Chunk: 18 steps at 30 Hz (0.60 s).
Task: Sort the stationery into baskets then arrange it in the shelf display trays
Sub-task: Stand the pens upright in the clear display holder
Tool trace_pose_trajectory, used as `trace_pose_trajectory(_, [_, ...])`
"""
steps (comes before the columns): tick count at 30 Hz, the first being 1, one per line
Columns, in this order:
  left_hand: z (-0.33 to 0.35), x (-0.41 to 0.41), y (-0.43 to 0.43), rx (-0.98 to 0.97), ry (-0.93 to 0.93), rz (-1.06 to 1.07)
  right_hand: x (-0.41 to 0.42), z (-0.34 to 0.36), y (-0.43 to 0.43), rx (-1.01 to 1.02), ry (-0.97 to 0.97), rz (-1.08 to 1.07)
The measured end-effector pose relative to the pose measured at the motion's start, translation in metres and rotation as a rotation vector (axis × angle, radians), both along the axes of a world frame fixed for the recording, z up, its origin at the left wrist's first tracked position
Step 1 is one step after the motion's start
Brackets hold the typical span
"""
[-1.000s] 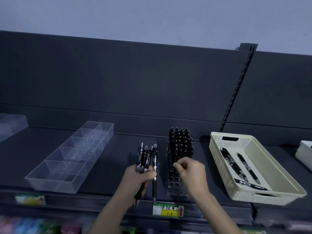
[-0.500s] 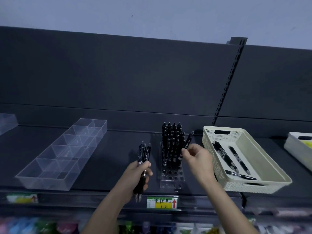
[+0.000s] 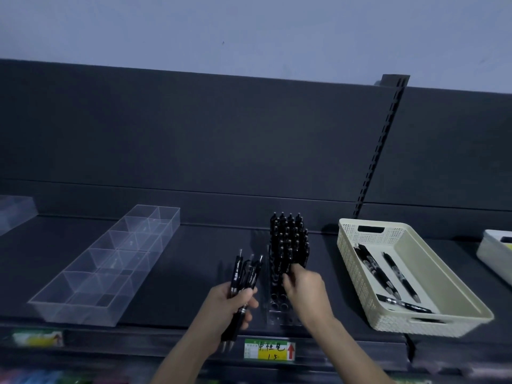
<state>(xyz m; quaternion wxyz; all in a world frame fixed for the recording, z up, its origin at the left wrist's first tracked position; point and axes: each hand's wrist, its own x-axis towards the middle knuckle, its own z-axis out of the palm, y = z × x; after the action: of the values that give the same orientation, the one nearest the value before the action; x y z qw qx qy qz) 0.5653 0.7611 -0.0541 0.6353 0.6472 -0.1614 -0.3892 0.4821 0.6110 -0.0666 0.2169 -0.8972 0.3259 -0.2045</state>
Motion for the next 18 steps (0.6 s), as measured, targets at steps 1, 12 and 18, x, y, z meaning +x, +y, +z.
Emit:
trace_pose_trajectory(1, [0.001,-0.001,-0.001,0.001,0.0,0.0,-0.001,0.0,0.0,0.006,0.01,-0.002])
trace_pose_trajectory(12, [0.01,-0.017,-0.021,-0.018,-0.027,-0.095,-0.023,0.035,0.023,0.435,-0.278,0.108])
trace_pose_trajectory(18, [0.007,-0.016,-0.02,0.031,-0.053,-0.057,-0.037,0.042,0.006,0.598,-0.382,0.019])
